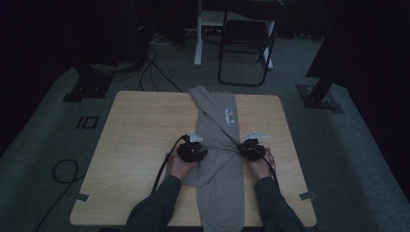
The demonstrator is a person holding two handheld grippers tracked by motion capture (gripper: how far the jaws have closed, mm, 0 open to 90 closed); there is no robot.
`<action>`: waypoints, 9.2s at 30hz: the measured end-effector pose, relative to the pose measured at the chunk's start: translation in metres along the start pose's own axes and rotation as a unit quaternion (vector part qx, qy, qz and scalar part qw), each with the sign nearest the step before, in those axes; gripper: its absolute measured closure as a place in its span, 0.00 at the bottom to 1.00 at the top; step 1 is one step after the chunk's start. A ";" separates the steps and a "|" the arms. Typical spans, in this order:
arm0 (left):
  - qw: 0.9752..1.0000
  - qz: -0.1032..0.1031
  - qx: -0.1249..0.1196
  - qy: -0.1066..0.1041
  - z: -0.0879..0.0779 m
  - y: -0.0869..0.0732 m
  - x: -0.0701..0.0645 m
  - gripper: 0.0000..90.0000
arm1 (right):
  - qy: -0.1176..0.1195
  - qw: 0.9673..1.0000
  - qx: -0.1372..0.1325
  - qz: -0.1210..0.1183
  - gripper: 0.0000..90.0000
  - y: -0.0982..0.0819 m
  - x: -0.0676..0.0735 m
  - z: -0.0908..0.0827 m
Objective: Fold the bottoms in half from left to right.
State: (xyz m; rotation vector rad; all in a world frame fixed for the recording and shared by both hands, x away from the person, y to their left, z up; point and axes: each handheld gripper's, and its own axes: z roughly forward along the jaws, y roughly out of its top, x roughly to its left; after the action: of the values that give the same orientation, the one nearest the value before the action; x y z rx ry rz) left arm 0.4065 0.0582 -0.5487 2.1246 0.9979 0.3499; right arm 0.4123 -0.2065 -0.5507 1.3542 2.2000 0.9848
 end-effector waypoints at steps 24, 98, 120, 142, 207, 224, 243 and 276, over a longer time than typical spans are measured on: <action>0.998 -0.012 -0.022 0.065 -0.044 0.003 0.065 0.60 | -0.010 0.999 -0.011 0.046 0.76 0.018 -0.004 0.020; 0.988 0.064 -0.029 -0.136 -0.099 -0.039 -0.057 0.63 | -0.009 0.999 -0.028 -0.012 0.63 0.013 0.007 -0.023; 0.984 0.093 0.042 -0.148 -0.088 -0.087 -0.077 0.64 | 0.200 0.974 0.018 -0.105 0.70 -0.099 0.107 -0.110; 0.996 0.067 0.012 -0.058 -0.047 -0.051 -0.047 0.77 | 0.121 0.983 0.012 -0.134 0.84 -0.059 0.085 -0.058; 0.998 0.007 -0.024 0.060 -0.024 -0.006 0.020 0.65 | 0.036 0.995 -0.068 -0.057 0.65 -0.001 0.039 -0.018; 0.996 -0.045 -0.013 0.076 0.016 0.014 0.057 0.66 | -0.055 0.998 -0.039 0.007 0.70 0.057 0.016 0.060; 0.997 -0.052 -0.018 0.046 -0.004 -0.007 0.045 0.94 | -0.039 0.998 -0.024 0.046 0.95 0.044 0.013 0.052; 0.998 -0.037 -0.045 0.021 -0.073 -0.064 -0.019 0.70 | 0.035 0.999 -0.002 -0.020 0.64 -0.025 0.064 -0.025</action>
State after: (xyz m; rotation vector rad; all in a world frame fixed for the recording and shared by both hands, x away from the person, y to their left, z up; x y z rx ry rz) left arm 0.3214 0.1082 -0.5439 2.0005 1.0628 0.3979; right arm 0.3509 -0.1671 -0.5489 1.2866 2.2665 1.0371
